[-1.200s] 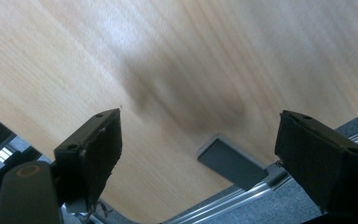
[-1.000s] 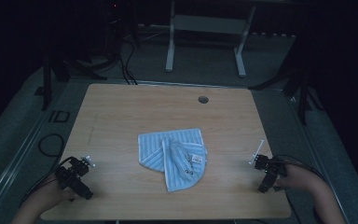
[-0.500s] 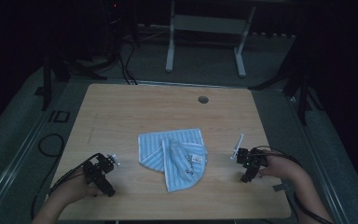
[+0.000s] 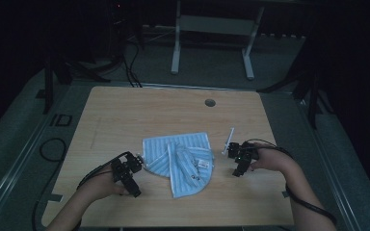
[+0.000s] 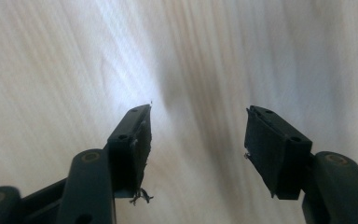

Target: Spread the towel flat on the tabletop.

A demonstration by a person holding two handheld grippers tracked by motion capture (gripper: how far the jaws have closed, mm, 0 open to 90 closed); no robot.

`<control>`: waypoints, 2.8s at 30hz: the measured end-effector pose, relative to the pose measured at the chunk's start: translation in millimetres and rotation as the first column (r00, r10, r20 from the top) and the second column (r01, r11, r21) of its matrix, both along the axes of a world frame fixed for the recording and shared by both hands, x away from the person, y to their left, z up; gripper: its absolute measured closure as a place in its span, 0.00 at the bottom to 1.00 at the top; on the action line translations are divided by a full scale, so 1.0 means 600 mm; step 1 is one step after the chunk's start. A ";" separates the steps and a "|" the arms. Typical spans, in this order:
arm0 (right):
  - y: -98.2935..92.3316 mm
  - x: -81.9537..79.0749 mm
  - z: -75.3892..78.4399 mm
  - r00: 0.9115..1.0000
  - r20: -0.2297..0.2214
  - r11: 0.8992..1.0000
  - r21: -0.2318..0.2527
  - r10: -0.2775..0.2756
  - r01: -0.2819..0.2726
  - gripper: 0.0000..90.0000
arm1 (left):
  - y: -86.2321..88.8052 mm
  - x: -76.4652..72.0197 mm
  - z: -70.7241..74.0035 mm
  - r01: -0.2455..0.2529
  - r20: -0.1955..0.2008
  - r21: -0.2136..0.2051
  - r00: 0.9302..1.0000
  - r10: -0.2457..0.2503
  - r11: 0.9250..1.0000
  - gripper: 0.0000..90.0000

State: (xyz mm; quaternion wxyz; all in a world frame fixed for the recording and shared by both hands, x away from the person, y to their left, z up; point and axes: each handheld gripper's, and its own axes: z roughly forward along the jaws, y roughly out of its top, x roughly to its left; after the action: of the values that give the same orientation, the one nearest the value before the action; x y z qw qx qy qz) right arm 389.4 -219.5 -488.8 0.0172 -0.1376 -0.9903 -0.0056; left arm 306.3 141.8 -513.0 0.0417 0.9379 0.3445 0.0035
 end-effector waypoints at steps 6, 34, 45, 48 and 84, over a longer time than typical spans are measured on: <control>0.033 0.020 0.001 0.999 0.005 0.999 -0.016 0.037 -0.037 0.48 | -0.037 0.008 0.010 0.044 0.012 -0.002 0.999 -0.044 0.999 0.05; 0.140 0.095 -0.018 0.998 0.009 0.997 0.046 0.062 -0.063 0.48 | -0.181 0.046 0.020 0.186 0.040 0.014 0.982 -0.186 0.982 0.06; 0.153 0.095 -0.033 0.997 -0.029 0.998 0.020 0.065 -0.065 0.60 | -0.209 0.054 0.000 0.226 0.021 -0.002 0.974 -0.225 0.974 0.36; 0.155 0.090 -0.032 0.996 -0.043 0.997 0.013 0.075 -0.075 0.72 | -0.210 0.056 -0.003 0.220 0.042 0.003 0.975 -0.220 0.976 0.51; 0.026 -0.182 0.011 0.996 0.046 0.987 0.143 0.071 -0.076 0.66 | -0.080 -0.043 0.033 0.158 0.102 -0.080 0.983 -0.150 0.984 0.63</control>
State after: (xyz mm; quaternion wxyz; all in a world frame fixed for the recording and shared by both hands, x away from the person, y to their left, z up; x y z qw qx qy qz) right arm 280.3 -203.7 -482.4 0.0068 -0.0993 -0.9919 -0.0795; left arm 280.2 93.7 -493.1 0.0995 0.9577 0.2683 0.0298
